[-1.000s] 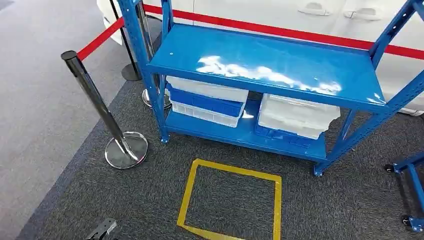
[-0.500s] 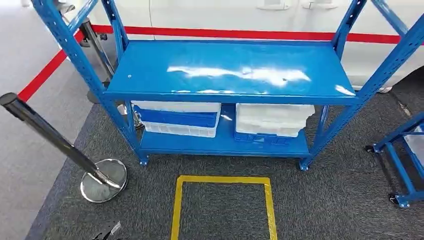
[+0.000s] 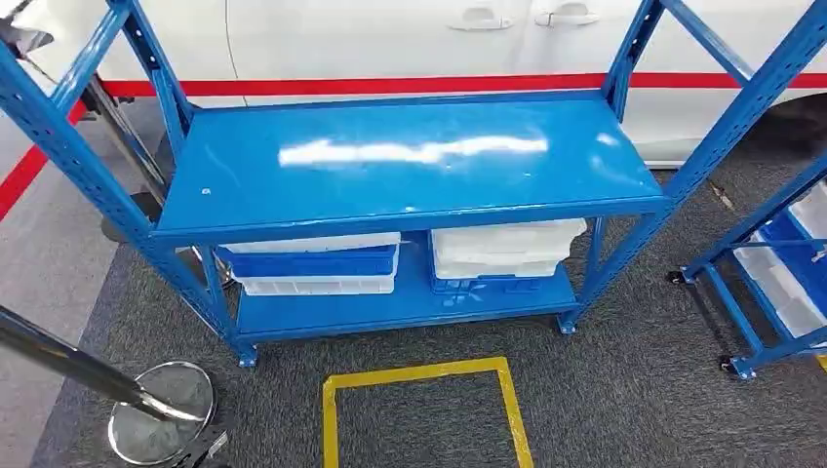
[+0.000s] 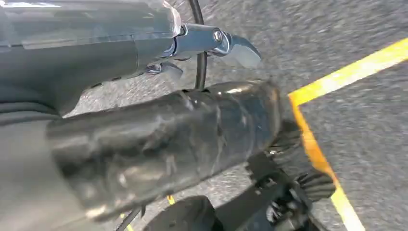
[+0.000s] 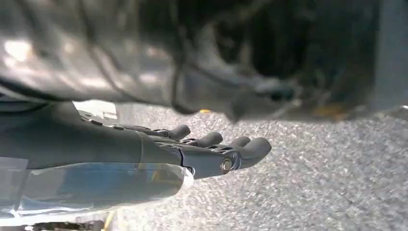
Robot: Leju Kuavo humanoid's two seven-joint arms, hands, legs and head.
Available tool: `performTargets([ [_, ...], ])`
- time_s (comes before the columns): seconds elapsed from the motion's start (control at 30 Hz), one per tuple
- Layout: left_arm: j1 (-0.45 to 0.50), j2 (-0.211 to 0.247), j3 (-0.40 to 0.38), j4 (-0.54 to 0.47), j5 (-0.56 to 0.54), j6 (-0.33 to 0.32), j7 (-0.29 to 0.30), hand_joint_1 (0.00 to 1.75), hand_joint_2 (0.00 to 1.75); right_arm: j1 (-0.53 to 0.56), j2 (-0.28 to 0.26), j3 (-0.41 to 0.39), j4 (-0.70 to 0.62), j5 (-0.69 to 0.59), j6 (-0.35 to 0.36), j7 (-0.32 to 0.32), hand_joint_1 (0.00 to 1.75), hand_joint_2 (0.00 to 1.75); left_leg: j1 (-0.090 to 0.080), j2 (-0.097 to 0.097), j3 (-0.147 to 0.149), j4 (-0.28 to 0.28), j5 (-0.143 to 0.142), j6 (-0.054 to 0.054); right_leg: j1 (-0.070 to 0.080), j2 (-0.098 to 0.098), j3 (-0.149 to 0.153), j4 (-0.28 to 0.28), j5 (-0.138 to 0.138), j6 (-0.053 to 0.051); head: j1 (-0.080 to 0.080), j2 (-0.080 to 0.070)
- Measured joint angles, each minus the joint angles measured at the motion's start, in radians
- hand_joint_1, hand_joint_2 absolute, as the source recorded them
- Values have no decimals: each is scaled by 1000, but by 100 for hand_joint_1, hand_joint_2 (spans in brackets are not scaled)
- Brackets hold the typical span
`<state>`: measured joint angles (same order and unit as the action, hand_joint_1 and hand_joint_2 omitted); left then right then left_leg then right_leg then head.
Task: Take the parts from the cabinet and place them on the table.
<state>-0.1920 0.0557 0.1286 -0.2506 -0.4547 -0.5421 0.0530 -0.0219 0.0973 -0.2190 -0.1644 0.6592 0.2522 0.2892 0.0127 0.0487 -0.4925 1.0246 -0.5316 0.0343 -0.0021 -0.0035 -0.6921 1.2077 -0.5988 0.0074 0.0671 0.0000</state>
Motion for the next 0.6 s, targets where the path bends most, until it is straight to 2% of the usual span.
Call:
performTargets([
  [0.03, 0, 0, 0, 0, 1, 2, 0, 0, 0, 2, 0, -2, 0, -1, 0, 3, 0, 0, -2, 11, 19, -1, -16, 0, 8, -18, 11, -71, 76, -16, 0, 0],
  [0.07, 6, -2, -2, 1, 1, 3, 0, 0, 0, 6, -3, -3, 1, -2, 1, 5, 0, 0, -3, 13, 25, -2, -25, -3, 18, -41, 11, -130, 184, -32, 0, 0],
  [0.1, 3, -3, -4, 1, 0, 4, -2, 0, 0, 5, -4, -5, 1, -3, 1, 6, 0, 0, -9, 16, 42, 3, -35, -9, 21, -36, 6, -123, 193, -32, -5, 0],
  [0.13, -2, -3, -5, 1, 3, 10, 0, 0, 175, 2, -4, -6, 1, -7, 0, 6, 0, 0, -9, 26, 38, -6, -42, -18, 22, -33, 18, -128, 191, -35, -3, 0],
  [0.17, -6, -4, -5, 0, 8, 18, 5, 0, 175, 3, -4, -9, 1, -8, -5, 5, 0, 0, -10, 32, 52, -5, -39, -19, 21, -26, 19, -141, 190, -40, -3, 0],
  [0.2, -8, -4, -5, 0, 16, 22, 9, 0, 175, 4, -4, -13, 1, -9, -11, 6, 0, 175, -11, 30, 48, -2, -24, -27, 21, -23, 26, -147, 189, -43, -3, 0],
  [0.23, -11, -4, -5, 0, 18, 26, 17, 0, 175, 3, -4, -16, 1, -9, -15, 9, 0, 175, -9, 29, 39, 16, -18, -34, 11, -16, 45, -168, 190, -44, -3, 0],
  [0.27, -11, -3, -5, 0, 18, 28, 25, 0, 175, 3, -3, -18, 1, -8, -21, 11, 0, 175, -5, 7, 30, 52, -15, -35, 10, -13, 62, -182, 189, -46, -3, 0],
  [0.3, -11, -2, -5, 0, 18, 29, 29, 0, 175, 2, -3, -20, 1, -5, -26, 13, 0, 175, -4, -17, 0, 106, -25, -35, 7, -11, 74, -192, 187, -50, -5, 0],
  [0.33, -7, 0, -7, 0, 17, 29, 34, 0, 175, 0, -4, -20, 1, -2, -26, 16, 0, 175, 0, -34, -49, 181, -62, -41, 4, -5, 84, -197, 184, -54, -5, 0],
  [0.37, -3, 3, -12, 0, 17, 26, 44, 0, 175, -2, -4, -21, 1, -2, -28, 28, 0, 175, 1, -39, -90, 233, -103, -46, 2, 2, 90, -198, 177, -55, -6, 0],
  [0.4, 3, 4, -16, 0, 15, 24, 50, 0, 175, -5, -4, -22, 1, -1, -28, 35, 0, 175, 2, -40, -117, 259, -132, -49, 2, 3, 95, -198, 172, -55, -5, 0],
  [0.43, 20, 5, -21, 1, 15, 22, 50, 0, 175, -11, -4, -22, -7, -1, -24, 45, 0, 175, 4, -40, -137, 259, -139, -54, 1, 10, 104, -197, 165, -55, -5, 0],
  [0.47, 34, 5, -23, 2, 21, 26, 49, 0, 175, -11, -5, -22, -18, -7, -24, 46, 0, 175, 5, -40, -137, 228, -110, -56, 0, 15, 114, -197, 159, -53, -5, 0],
  [0.53, 73, 5, -26, 8, 46, 53, 45, 0, 175, -12, -5, -21, -46, -42, -34, 35, 0, 175, 8, -40, -95, 71, 32, -54, -3, 24, 134, -192, 143, -45, -6, 0],
  [0.57, 92, 5, -30, 11, 59, 69, 43, 0, 175, -11, -5, -19, -60, -64, -43, 22, 0, 175, 9, -40, -81, 4, 83, -50, -3, 28, 136, -189, 135, -39, -5, 0],
  [0.6, 108, 4, -33, 15, 71, 83, 39, 0, 175, -13, -7, -16, -68, -82, -49, 13, 0, 175, 3, -41, -88, 0, 42, -45, 0, 31, 134, -179, 132, -33, -5, 0],
])
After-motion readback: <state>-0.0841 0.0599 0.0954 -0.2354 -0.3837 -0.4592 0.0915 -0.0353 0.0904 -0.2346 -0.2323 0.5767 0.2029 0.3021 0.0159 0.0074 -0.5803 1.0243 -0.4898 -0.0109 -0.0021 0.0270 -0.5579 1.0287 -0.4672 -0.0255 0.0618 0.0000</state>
